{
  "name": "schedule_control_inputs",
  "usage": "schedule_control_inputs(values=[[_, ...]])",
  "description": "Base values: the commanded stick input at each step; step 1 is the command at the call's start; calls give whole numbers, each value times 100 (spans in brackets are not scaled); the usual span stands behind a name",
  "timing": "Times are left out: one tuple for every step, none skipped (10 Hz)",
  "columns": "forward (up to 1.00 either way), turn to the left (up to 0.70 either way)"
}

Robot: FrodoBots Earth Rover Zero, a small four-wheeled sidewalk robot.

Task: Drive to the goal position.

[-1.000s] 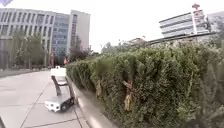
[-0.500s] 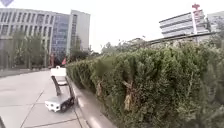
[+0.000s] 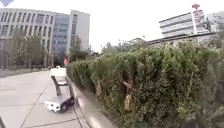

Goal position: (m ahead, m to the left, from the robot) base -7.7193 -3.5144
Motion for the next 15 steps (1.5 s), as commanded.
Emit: schedule_control_inputs(values=[[5,0],[5,0],[5,0],[5,0],[5,0],[5,0],[5,0],[5,0],[5,0],[5,0],[5,0],[5,0],[5,0],[5,0],[5,0]])
